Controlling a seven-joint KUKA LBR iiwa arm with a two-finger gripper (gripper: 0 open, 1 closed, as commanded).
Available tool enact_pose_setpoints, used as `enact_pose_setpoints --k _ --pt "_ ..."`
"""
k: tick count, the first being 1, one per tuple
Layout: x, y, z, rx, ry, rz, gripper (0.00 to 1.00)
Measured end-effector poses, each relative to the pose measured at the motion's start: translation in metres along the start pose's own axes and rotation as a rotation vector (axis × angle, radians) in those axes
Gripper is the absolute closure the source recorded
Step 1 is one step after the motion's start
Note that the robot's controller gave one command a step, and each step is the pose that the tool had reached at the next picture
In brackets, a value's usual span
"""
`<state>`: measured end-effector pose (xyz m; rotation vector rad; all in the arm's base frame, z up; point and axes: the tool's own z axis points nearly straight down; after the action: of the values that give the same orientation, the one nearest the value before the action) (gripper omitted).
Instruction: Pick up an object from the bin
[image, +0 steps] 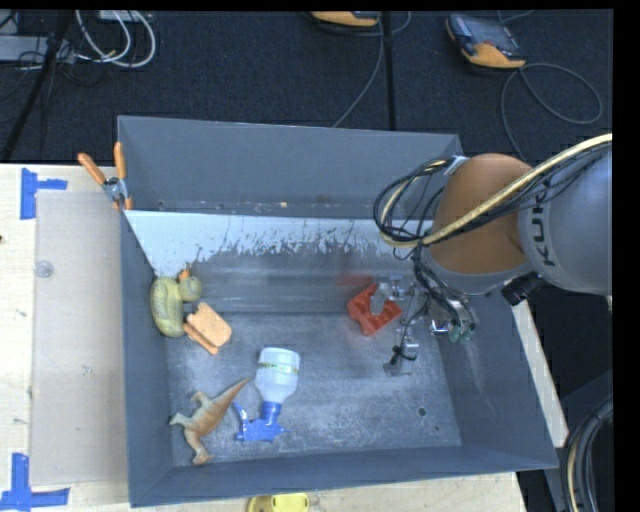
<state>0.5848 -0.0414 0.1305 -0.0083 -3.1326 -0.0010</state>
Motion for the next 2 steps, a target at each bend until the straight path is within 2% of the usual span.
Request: enact_pose_setpoints --k 1,2 --pt "-0.001 0.0 -0.005 0.0 -0.007 -0.001 0.0" --pt "0.016 0.036 0.038 0.001 -0.006 -0.026 0.0"
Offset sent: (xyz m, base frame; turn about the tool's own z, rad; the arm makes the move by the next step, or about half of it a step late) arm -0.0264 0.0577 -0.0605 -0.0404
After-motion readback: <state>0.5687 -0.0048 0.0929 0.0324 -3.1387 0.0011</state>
